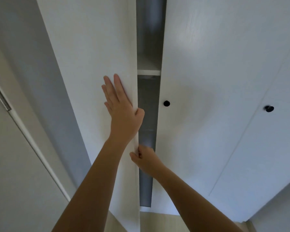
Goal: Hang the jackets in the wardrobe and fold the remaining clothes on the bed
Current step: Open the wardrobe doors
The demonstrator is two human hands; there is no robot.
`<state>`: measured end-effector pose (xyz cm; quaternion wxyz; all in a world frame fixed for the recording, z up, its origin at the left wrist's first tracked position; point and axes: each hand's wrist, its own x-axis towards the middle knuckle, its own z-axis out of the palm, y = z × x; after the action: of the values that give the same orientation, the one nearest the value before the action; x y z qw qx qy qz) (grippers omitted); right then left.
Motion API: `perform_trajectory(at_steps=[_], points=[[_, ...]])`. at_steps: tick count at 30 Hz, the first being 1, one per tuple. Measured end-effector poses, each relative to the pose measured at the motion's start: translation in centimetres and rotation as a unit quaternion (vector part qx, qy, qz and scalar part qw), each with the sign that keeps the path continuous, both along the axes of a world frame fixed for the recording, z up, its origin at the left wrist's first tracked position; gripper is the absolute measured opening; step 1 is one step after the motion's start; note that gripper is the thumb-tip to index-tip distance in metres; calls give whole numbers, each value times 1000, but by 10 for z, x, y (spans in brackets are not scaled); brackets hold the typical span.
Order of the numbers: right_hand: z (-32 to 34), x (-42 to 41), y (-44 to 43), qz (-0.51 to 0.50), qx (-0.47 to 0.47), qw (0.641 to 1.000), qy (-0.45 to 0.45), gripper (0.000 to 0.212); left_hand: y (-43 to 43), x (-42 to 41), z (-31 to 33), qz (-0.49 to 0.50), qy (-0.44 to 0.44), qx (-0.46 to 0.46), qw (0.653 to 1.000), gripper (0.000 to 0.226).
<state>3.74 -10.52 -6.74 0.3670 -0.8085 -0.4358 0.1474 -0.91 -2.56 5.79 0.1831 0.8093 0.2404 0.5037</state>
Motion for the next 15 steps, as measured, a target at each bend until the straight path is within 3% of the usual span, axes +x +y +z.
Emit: perform_trajectory(at_steps=[10,15], points=[[-4,-120,21,-26,13,999,33,22,28,-115,-6,-170,-43,-31,984,96],[-3,-193,52,-55,43,998,-2,11,62,-184,-10,-252,-51,-69,964,94]])
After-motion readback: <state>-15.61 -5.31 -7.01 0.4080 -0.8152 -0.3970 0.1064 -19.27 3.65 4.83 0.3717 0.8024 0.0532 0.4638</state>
